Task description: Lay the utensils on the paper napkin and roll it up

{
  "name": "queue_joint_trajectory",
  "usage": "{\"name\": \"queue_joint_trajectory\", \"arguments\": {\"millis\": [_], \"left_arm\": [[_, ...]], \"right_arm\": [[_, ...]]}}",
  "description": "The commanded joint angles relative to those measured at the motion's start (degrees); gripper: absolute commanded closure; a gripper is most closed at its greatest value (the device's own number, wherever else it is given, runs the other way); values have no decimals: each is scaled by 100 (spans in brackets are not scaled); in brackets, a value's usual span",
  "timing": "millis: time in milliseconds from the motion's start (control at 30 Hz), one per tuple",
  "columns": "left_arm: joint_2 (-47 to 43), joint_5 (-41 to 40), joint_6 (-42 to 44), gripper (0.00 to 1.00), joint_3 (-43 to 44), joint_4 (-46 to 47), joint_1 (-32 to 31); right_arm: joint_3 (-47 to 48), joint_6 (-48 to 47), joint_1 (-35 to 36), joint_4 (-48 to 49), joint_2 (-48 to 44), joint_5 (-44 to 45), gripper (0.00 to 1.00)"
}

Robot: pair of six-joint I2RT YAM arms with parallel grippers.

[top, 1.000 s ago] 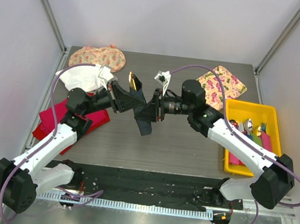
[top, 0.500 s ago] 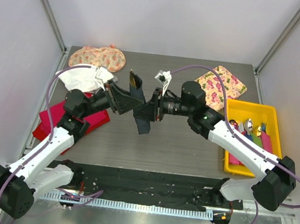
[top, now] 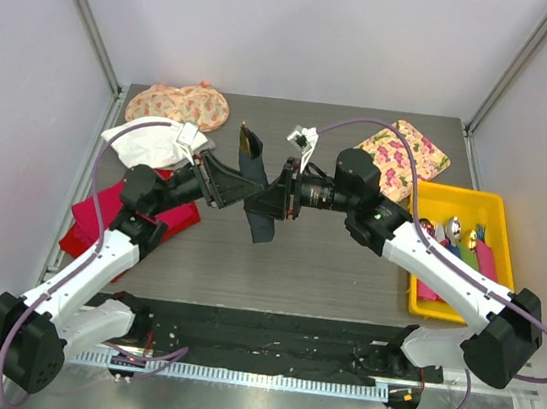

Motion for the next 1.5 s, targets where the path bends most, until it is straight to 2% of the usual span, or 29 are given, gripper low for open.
{"name": "queue_joint_trajectory", "arguments": {"millis": [0,67,167,200,267,367,500,533,867,1067,1333,1467], "left_arm": [[48,137,-373,49,-27,507,-29],[66,119,-461,52,-28,516,-37],[66,110,-540,65,-36,534,-37],[66,119,-541,74,-45,543,-37],[57,128,-567,82,-28,587,-29],[66,119,-611,100,-28,631,-29],[57,128,-593,100,-28,622,-37],[57,128,-541,100,-19,631,-29],[154,128,-339,100,95,631,-20],[215,93,-259,100,131,534,15],[312,84,-224,100,166,534,7],[347,101,-224,100,175,560,15]], "right_arm": [[73,77,27,726,-247,-86,99],[64,95,27,788,-238,-86,99],[46,95,27,858,-221,-86,99],[38,112,27,902,-229,-95,99],[29,130,27,920,-212,-121,99],[29,86,27,920,-212,-121,99],[37,7,18,789,-221,-112,99],[37,-19,18,745,-229,-103,96],[134,-309,-131,33,-361,-86,54],[186,-467,-316,-476,-475,-68,37],[222,-573,-624,-1101,-616,64,34],[292,-442,-633,-979,-572,-41,38]]}}
